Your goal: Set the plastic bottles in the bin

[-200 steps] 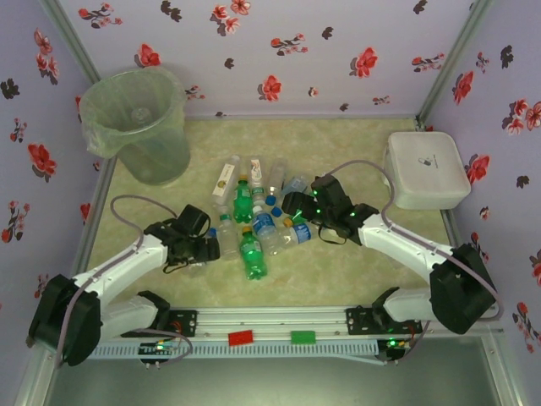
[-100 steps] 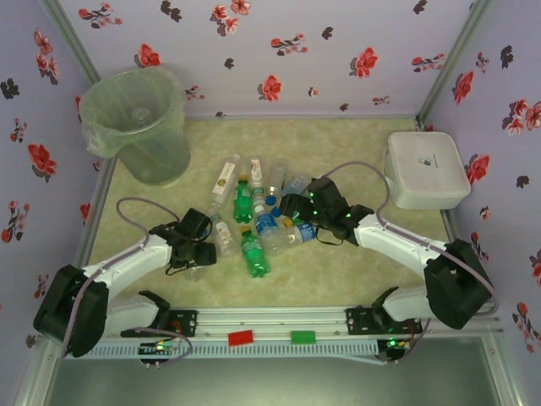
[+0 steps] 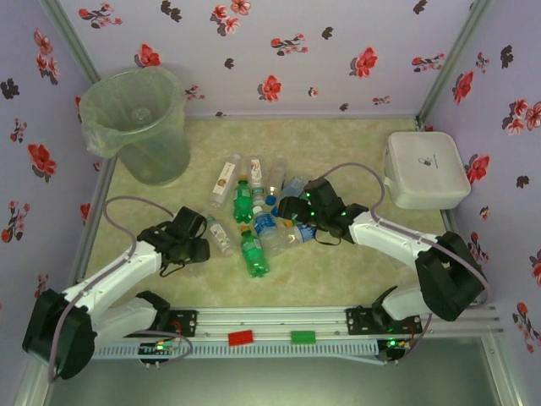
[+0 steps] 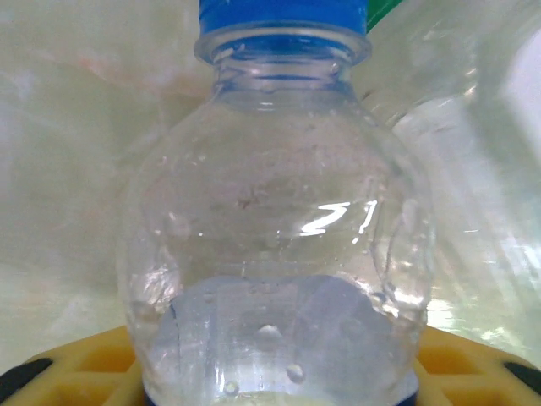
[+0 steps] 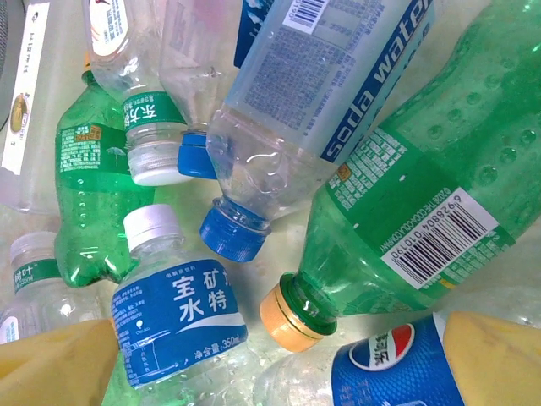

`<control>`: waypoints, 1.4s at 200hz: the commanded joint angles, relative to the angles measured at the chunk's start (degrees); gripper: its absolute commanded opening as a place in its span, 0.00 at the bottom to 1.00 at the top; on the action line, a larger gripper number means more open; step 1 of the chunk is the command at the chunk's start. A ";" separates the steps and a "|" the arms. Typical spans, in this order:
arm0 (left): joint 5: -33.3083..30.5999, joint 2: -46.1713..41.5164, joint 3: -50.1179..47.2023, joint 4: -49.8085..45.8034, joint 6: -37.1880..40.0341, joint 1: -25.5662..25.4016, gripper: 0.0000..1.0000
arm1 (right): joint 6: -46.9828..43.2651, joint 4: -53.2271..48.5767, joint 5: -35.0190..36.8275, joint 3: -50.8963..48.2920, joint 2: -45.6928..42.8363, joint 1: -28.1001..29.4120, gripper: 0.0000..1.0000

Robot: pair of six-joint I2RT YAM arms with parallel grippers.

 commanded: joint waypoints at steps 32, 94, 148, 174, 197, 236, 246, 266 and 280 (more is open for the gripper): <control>-2.82 -4.38 19.15 -5.68 5.06 0.40 0.32 | -2.36 -1.22 1.71 3.19 0.80 0.44 1.00; -2.12 13.96 54.49 -1.96 23.25 5.88 0.30 | -5.61 -5.18 2.96 4.97 -0.47 0.44 1.00; 0.09 31.45 79.24 -5.41 30.60 18.80 0.30 | -7.48 -6.97 5.88 4.91 -3.51 0.39 1.00; -0.01 37.52 86.01 -7.26 31.24 25.59 0.29 | -8.02 -7.98 7.04 4.73 -4.37 0.35 1.00; 0.06 42.23 89.41 -8.22 31.77 29.81 0.27 | -8.79 -8.66 7.62 4.40 -4.73 0.35 1.00; 0.26 49.26 92.42 -9.12 30.31 34.37 0.27 | -8.77 -9.33 6.42 3.43 -4.51 0.35 1.00; 0.26 51.47 93.88 -10.10 29.92 34.82 0.28 | -8.56 -9.34 6.30 3.16 -4.81 0.35 1.00; 0.34 55.85 97.49 -13.06 29.64 35.15 0.28 | -8.44 -10.10 6.63 3.00 -5.40 0.35 1.00; 0.34 58.33 99.41 -14.98 29.37 35.37 0.28 | -8.49 -10.48 7.13 3.00 -5.95 0.35 1.00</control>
